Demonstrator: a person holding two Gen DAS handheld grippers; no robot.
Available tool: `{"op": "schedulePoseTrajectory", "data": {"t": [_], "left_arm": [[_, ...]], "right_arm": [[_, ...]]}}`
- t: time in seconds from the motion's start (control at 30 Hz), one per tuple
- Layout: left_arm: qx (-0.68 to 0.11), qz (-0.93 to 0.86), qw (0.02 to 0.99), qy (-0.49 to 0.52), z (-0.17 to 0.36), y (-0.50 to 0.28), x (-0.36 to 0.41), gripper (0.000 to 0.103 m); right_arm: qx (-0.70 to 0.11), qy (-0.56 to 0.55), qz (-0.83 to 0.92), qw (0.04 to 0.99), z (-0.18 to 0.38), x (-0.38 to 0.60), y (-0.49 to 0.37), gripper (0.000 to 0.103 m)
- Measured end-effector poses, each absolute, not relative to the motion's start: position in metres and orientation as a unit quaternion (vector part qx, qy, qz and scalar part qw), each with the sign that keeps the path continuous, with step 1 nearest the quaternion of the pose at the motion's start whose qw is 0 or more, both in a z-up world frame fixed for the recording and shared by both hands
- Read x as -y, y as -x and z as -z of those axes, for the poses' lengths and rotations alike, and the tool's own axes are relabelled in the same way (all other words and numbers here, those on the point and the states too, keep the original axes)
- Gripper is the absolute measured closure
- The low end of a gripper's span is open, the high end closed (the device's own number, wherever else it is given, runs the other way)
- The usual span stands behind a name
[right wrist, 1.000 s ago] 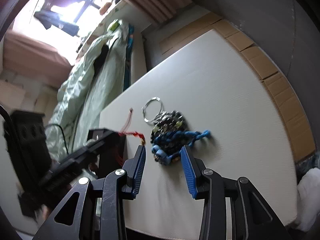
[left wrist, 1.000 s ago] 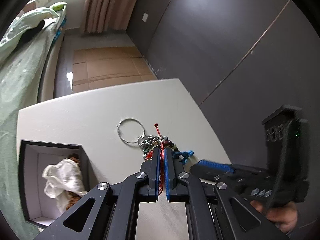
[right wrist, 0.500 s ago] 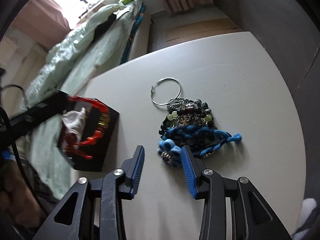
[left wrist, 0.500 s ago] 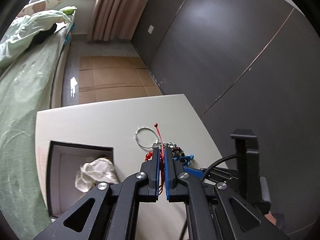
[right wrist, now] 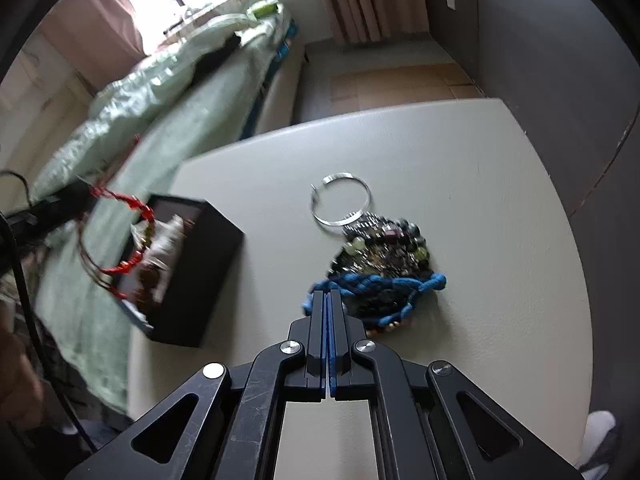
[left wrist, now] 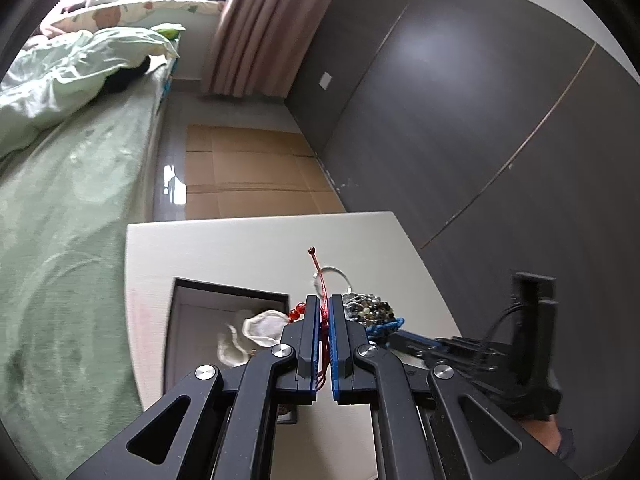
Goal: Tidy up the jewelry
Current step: 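Carry the red string bracelet into the black box and open the left tool, then grasp the blue flower beaded piece with the right tool and drop it into the box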
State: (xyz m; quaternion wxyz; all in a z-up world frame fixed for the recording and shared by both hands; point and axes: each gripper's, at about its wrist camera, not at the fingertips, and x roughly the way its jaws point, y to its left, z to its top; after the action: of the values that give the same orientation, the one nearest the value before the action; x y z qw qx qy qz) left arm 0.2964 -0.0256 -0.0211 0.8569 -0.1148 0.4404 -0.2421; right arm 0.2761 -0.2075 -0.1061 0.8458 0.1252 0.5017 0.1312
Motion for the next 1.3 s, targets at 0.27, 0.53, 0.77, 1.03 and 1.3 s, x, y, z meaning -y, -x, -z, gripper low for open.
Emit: {"op": "schedulePoseTrajectory", "data": {"t": [0.27, 0.53, 0.77, 1.03, 1.3], "left_arm": [[-0.449, 0.227, 0.856, 0.123, 0.030, -0.298, 0.007, 0.099], [-0.474, 0.215, 0.846, 0.115, 0.052, -0.307, 0.001, 0.099], [-0.490, 0.199, 0.841, 0.115, 0.063, -0.311, -0.009, 0.099], [-0.524, 0.189, 0.820, 0.130, 0.074, -0.320, -0.016, 0.098], [-0.526, 0.189, 0.817, 0.144, 0.072, -0.318, -0.023, 0.050]], "right_arm": [[-0.465, -0.197, -0.171, 0.846, 0.085, 0.214, -0.270, 0.101], [-0.481, -0.176, -0.158, 0.845, 0.087, 0.205, -0.278, 0.101], [-0.551, -0.113, -0.141, 0.815, 0.121, 0.180, -0.295, 0.060], [-0.567, -0.018, -0.112, 0.816, 0.140, 0.157, -0.298, 0.052], [-0.568, 0.027, -0.087, 0.818, 0.147, 0.148, -0.294, 0.053]]}}
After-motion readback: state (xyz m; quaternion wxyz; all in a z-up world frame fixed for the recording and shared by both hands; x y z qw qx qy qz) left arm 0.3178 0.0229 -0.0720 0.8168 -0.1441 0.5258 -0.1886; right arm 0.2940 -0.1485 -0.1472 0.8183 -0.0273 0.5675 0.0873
